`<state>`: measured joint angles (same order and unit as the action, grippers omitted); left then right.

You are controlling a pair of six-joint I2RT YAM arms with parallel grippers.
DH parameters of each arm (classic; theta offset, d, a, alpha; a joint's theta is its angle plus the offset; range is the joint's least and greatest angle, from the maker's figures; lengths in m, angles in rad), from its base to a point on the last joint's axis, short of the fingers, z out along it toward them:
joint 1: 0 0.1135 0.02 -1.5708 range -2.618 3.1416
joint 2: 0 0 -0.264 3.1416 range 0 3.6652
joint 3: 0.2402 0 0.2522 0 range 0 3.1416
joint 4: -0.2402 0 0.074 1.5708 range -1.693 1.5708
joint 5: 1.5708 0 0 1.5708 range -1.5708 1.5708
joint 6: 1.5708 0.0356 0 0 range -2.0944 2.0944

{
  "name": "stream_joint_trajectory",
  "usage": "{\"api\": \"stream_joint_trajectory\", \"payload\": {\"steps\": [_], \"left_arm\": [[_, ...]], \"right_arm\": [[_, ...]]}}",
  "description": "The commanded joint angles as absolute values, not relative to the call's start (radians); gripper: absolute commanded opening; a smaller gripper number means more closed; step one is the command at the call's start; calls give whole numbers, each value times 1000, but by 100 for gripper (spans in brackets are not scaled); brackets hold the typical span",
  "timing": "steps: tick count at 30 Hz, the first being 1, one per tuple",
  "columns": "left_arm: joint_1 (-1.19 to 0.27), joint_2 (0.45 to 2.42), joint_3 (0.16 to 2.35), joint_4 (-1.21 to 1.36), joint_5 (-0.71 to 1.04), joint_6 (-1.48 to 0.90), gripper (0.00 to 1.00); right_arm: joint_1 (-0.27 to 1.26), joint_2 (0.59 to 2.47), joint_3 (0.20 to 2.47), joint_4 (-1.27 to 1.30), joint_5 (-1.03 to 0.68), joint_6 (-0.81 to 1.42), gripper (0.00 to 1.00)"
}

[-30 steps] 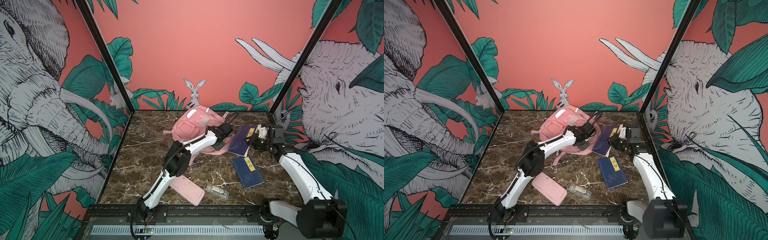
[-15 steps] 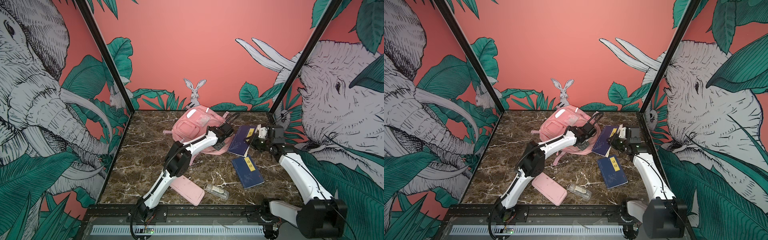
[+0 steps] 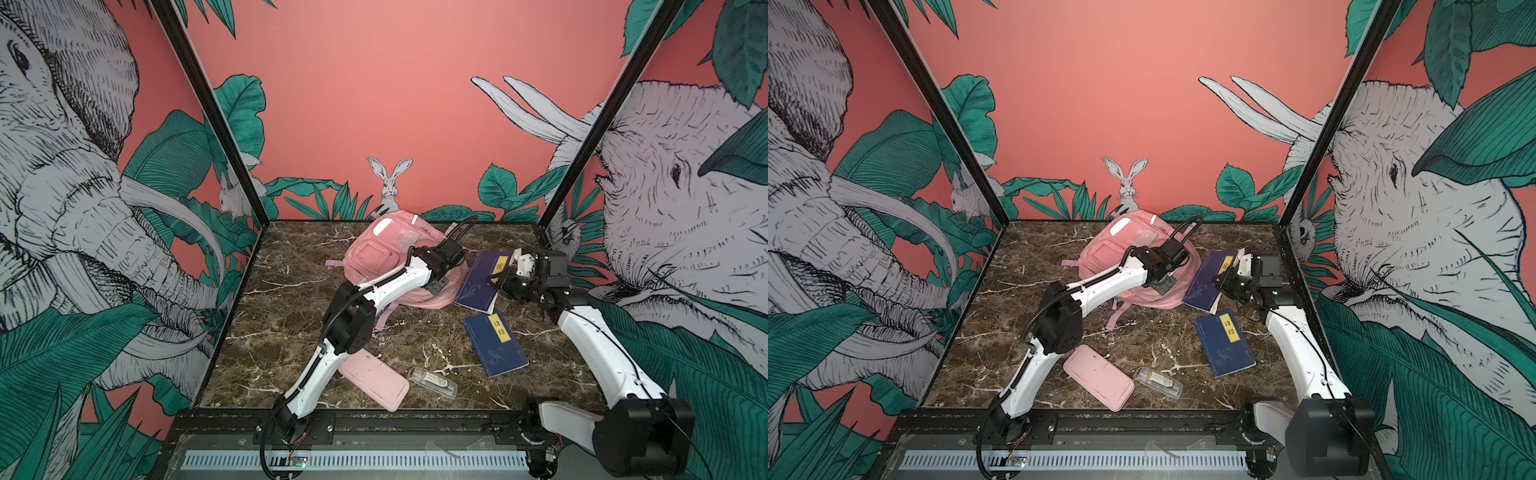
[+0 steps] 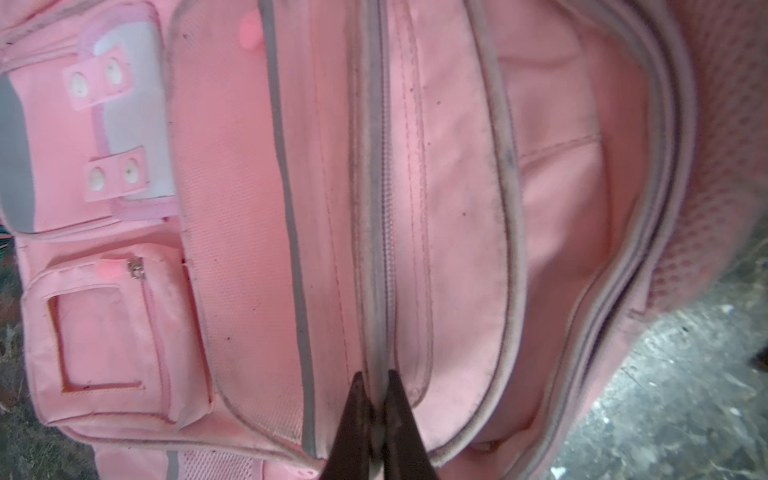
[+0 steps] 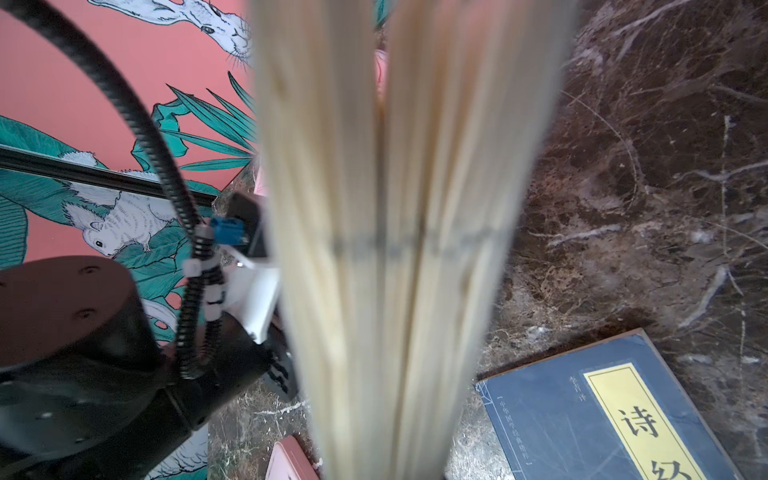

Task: Pack the student bag
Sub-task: 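Lower the book into the backpack with the right gripper while the left holds it open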

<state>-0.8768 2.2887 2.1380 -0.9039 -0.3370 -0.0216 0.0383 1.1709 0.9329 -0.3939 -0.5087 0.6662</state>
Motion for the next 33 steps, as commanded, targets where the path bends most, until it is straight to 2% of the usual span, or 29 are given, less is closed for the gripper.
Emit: {"api": "stream_joint_trajectory", "payload": {"steps": [1, 11, 21, 33], "left_arm": [[-845, 2106, 2110, -887, -329, -56, 0], [-782, 1944, 2010, -787, -188, -127, 0], [-731, 1883, 1967, -716, -41, -195, 0], [-652, 1791, 1933, -626, 96, -277, 0]], "right_arm": [[34, 1176, 914, -309, -531, 677, 0], [34, 1207, 894, -232, -566, 725, 0], [35, 1233, 870, -147, -613, 787, 0], [137, 1428, 855, 235, -664, 1002, 0]]}}
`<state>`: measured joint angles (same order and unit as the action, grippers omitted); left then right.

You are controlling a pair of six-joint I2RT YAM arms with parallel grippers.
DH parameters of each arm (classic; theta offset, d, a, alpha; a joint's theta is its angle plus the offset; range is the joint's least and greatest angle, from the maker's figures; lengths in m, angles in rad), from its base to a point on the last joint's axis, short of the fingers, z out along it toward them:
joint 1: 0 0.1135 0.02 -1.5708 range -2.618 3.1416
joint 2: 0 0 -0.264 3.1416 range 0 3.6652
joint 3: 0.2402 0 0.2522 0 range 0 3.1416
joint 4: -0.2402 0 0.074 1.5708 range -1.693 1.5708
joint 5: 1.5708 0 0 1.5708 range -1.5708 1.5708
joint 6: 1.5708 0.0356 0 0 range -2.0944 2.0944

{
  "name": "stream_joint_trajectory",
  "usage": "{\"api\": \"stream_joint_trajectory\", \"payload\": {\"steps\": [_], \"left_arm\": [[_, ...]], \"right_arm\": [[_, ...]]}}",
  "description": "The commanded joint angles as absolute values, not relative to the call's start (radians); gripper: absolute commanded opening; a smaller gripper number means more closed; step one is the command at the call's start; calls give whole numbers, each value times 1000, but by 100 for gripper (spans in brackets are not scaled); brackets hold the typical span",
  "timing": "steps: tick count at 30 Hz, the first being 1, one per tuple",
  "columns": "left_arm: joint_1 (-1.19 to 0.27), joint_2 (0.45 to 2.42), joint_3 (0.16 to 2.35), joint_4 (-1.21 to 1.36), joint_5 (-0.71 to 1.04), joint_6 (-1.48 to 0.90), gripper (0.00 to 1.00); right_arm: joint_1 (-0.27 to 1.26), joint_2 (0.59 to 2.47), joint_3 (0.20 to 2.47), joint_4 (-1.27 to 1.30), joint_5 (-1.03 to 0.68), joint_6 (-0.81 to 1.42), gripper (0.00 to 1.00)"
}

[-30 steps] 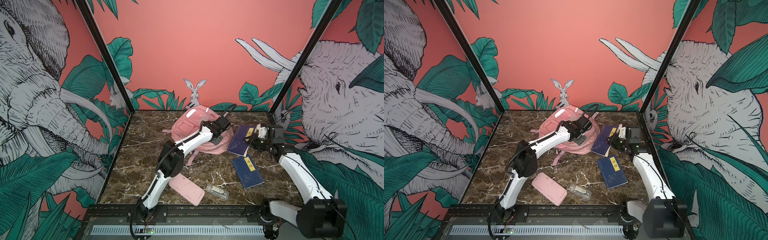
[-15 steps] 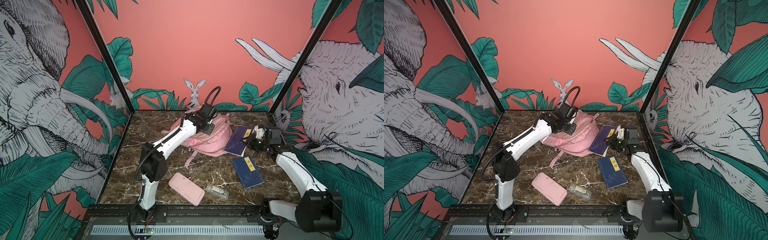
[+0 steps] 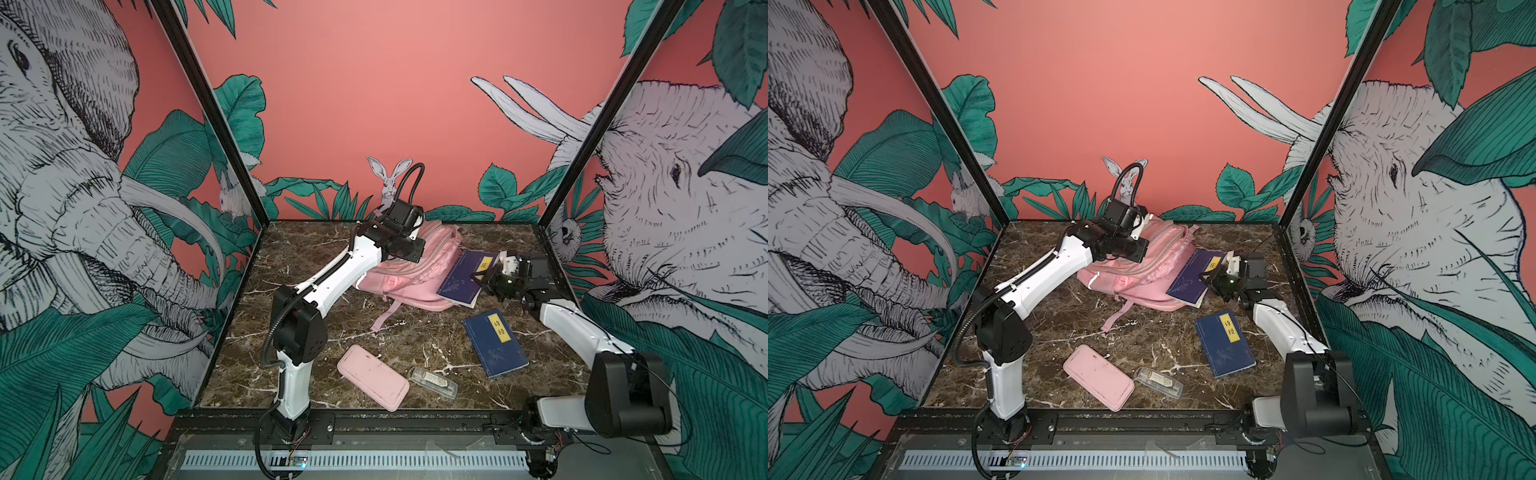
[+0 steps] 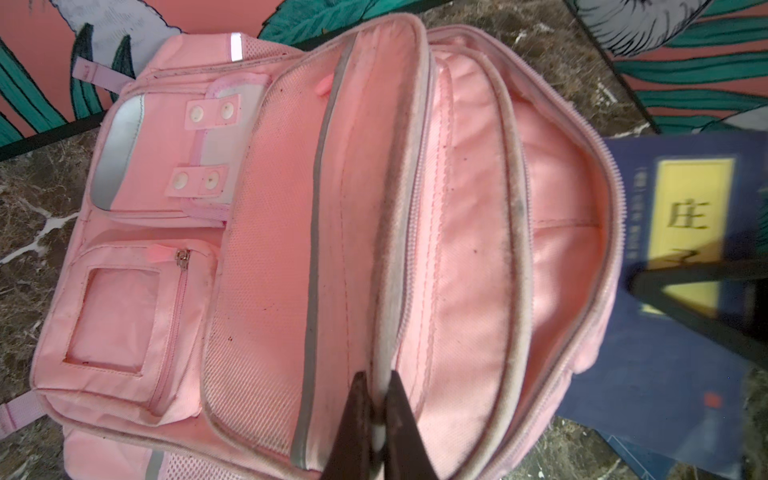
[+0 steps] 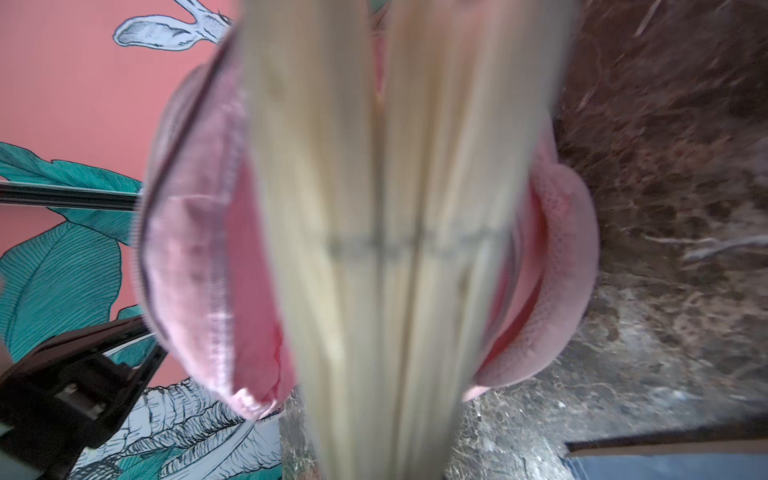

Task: Pack the student bag
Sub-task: 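Lower the book into the backpack with the right gripper while the left holds it open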

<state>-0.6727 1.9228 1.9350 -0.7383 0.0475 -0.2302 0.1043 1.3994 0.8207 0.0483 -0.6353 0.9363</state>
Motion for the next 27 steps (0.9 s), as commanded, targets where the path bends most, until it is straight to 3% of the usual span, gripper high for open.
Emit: {"api": "stream_joint_trajectory", "payload": {"steps": [1, 22, 27], "left_arm": [[-644, 1779, 1925, -622, 100, -281, 0], [-582, 1687, 1777, -513, 185, -340, 0], [-569, 1672, 1765, -515, 195, -341, 0]], "right_arm": [[152, 1451, 871, 258, -660, 1012, 0], [367, 2016, 1211, 691, -649, 1336, 0], [410, 2103, 1341, 636, -631, 1322, 0]]}}
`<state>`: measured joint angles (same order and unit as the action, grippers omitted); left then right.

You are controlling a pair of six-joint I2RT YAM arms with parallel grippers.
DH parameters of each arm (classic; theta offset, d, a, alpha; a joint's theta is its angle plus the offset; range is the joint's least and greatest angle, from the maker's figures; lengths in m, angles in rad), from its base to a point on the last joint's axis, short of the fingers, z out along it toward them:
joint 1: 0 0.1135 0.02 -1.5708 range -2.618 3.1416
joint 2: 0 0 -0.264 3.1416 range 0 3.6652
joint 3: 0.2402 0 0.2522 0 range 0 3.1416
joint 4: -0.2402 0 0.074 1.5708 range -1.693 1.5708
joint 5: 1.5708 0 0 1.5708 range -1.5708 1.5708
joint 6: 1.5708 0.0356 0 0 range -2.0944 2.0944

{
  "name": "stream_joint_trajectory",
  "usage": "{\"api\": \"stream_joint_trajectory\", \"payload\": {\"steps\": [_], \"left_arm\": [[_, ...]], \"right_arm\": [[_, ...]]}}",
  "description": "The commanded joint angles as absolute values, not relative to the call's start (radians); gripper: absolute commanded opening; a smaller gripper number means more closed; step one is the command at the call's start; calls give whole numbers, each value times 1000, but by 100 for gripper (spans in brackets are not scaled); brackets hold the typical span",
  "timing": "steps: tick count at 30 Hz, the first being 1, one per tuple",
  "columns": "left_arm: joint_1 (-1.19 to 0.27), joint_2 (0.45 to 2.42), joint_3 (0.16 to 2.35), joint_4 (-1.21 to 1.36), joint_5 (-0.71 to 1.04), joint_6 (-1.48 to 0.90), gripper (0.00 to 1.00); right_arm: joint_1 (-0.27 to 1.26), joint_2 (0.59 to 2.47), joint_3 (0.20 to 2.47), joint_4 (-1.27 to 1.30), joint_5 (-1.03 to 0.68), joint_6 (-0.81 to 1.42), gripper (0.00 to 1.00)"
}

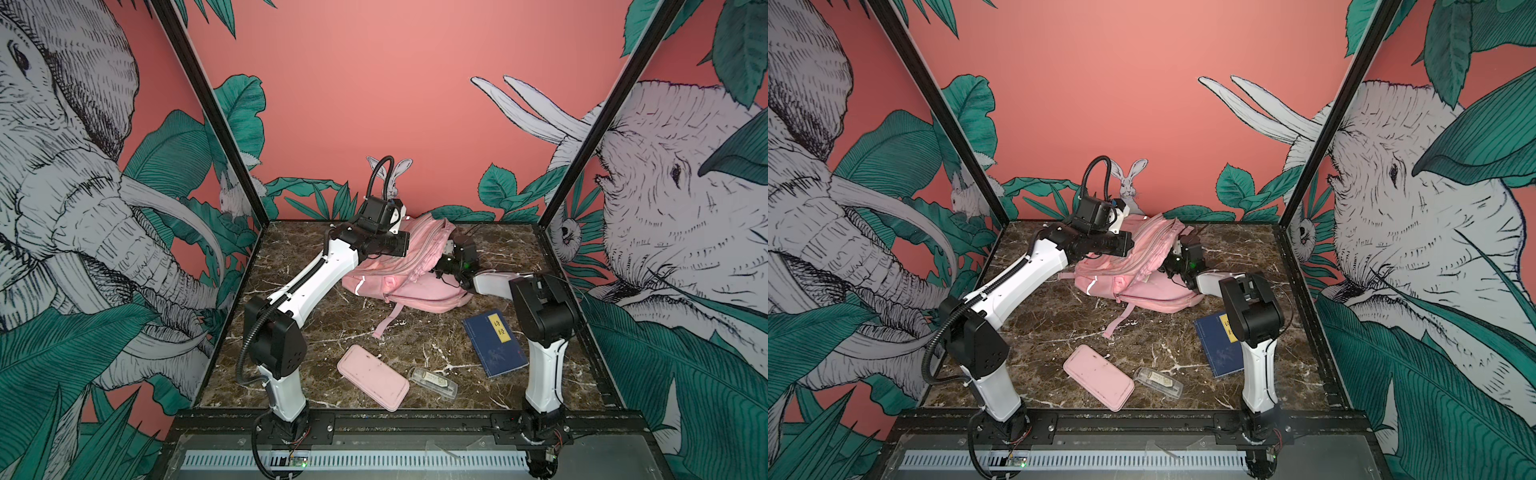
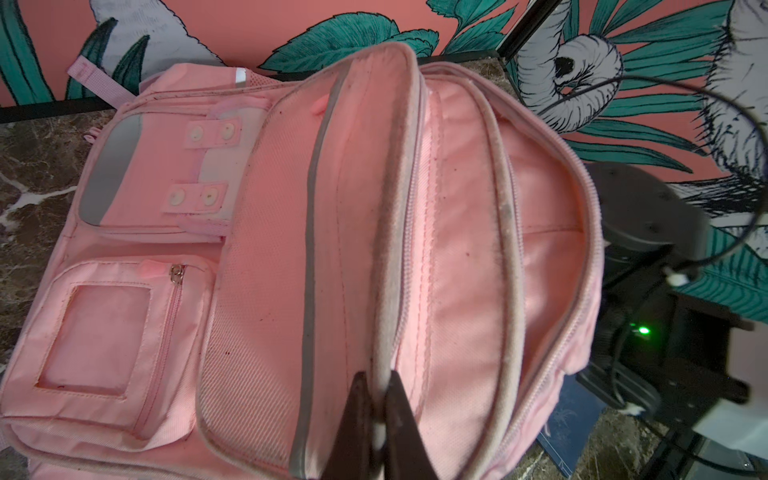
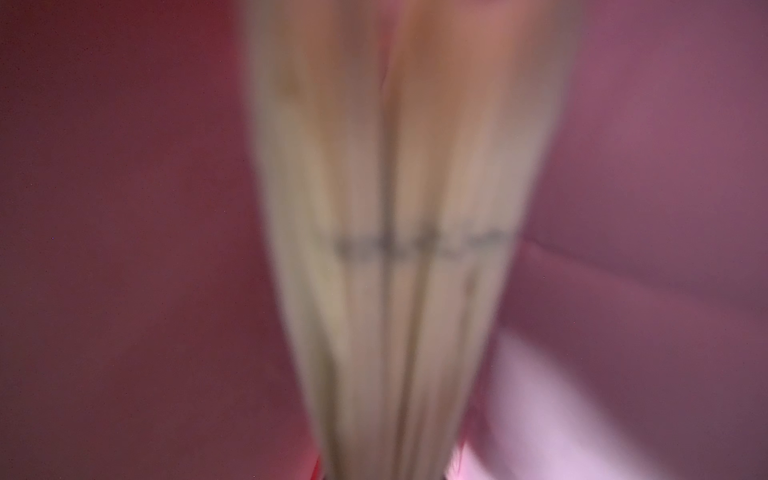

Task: Pack the student bag
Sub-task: 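Lower the book into the backpack with the right gripper while the left holds it open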

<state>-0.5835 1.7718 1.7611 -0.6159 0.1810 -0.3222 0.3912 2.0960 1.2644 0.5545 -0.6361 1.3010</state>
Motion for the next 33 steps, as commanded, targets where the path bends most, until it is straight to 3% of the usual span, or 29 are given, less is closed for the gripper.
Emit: {"api": "stream_joint_trajectory", "payload": {"steps": [1, 11, 13, 18, 27, 33], "left_arm": [[-565, 1668, 1760, -512, 197, -341, 0], [-540, 1642, 1705, -481, 222, -366, 0], [-535, 1638, 1695, -473, 227, -371, 0], [-524, 1635, 1681, -460, 239, -381, 0], [-497, 1617, 1660, -456, 248, -384, 0], [-479, 1608, 1646, -459, 252, -379, 0]], "right_arm": [[413, 2122, 1364, 633, -629, 1322, 0], [440, 2277, 1553, 483, -638, 1289, 1], [445, 2285, 1573, 410, -639, 1255, 10], [452, 2308, 1614, 337, -660, 1223, 22], [448, 2263, 1677, 62, -656, 1049, 63], [436, 2200, 1677, -102, -612, 934, 74]]}}
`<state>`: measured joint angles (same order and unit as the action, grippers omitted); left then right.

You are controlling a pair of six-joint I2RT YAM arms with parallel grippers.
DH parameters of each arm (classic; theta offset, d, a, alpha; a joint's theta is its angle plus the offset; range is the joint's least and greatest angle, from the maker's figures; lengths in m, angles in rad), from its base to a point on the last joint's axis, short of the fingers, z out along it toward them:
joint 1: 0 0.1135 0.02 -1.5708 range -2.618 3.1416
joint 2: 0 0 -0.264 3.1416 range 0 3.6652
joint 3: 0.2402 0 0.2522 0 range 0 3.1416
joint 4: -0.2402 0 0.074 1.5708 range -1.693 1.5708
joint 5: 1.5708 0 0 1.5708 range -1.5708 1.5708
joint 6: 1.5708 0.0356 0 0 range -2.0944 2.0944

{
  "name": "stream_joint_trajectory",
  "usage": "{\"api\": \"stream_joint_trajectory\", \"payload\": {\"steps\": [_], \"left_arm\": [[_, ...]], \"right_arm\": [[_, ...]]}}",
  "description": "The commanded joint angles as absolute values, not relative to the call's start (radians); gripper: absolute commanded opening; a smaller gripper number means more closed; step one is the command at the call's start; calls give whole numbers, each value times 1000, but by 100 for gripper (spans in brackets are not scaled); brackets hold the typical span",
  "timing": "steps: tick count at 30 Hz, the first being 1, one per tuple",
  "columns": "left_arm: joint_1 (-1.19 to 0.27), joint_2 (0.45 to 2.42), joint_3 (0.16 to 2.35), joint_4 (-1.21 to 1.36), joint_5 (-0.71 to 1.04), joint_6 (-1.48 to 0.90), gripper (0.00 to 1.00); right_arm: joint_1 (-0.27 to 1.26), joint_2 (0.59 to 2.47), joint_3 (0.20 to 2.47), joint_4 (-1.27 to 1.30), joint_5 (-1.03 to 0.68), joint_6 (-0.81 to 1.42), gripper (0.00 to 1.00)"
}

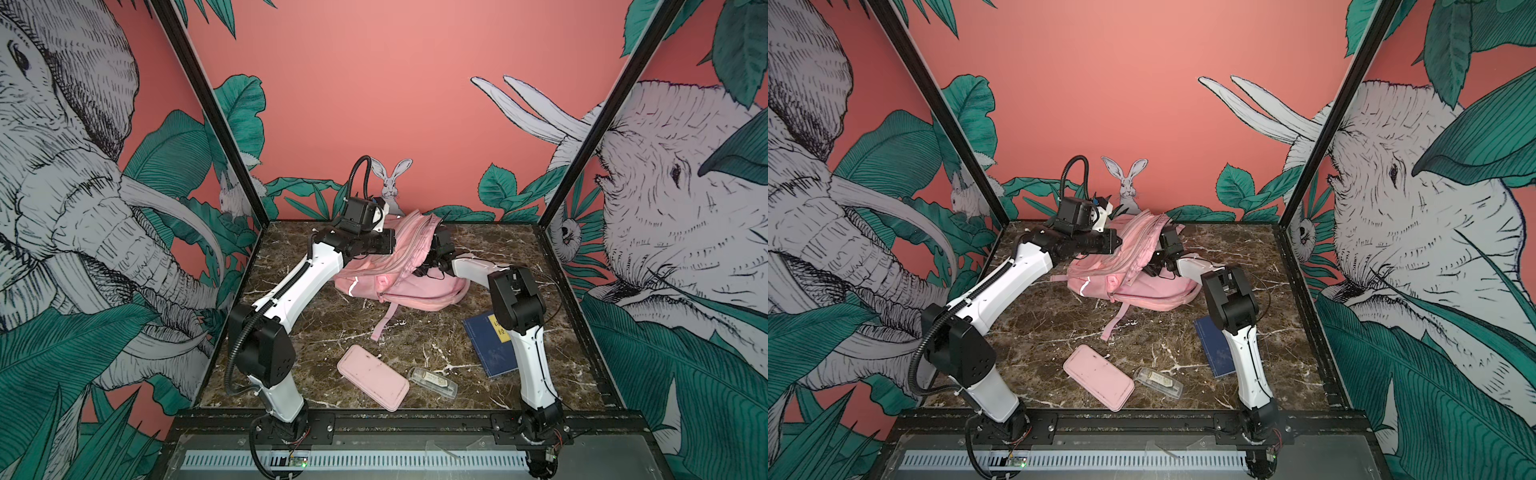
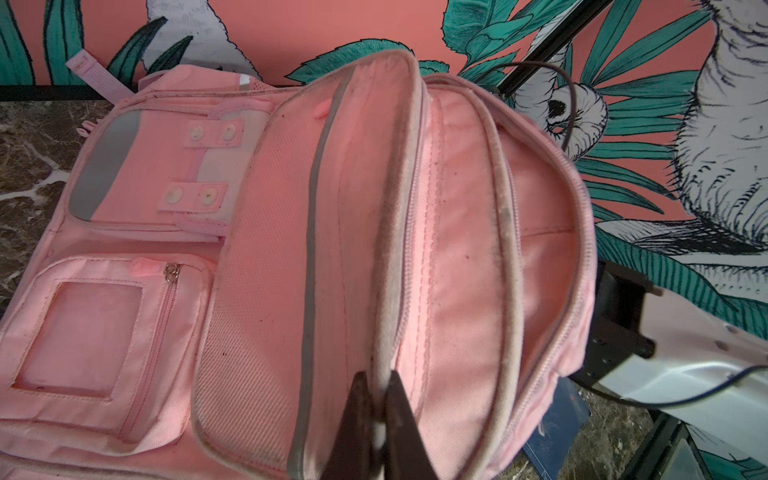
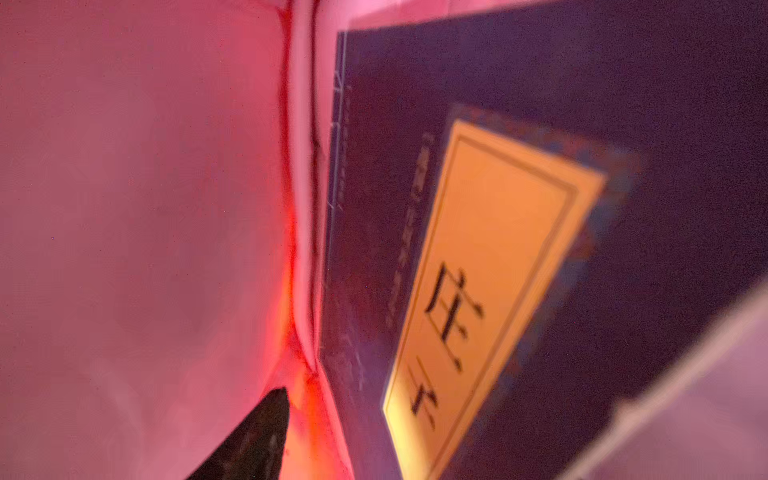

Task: Pack the student bag
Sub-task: 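Lower the book into the backpack with the right gripper while the left holds it open, then open the right gripper and move it to the second blue book while the left holds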

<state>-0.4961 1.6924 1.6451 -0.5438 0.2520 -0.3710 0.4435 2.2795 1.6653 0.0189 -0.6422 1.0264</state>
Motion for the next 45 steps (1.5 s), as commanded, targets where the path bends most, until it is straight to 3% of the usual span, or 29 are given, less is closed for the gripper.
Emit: {"api": "stream_joint_trajectory", "payload": {"steps": [1, 13, 23, 45], "left_arm": [[-476, 1608, 1644, -462, 252, -379, 0], [-465, 1625, 1623, -440, 259, -382, 0], [-465, 1673, 1566, -485, 234, -334, 0], [-599, 1769, 1446, -553, 52, -233, 0]], "right_arm": [[433, 2186, 1674, -126, -604, 914, 74], [357, 2010, 1470, -233, -551, 790, 71], [215, 1699, 1177, -268, -545, 660, 63], [109, 1269, 939, -589, -271, 415, 71]]}}
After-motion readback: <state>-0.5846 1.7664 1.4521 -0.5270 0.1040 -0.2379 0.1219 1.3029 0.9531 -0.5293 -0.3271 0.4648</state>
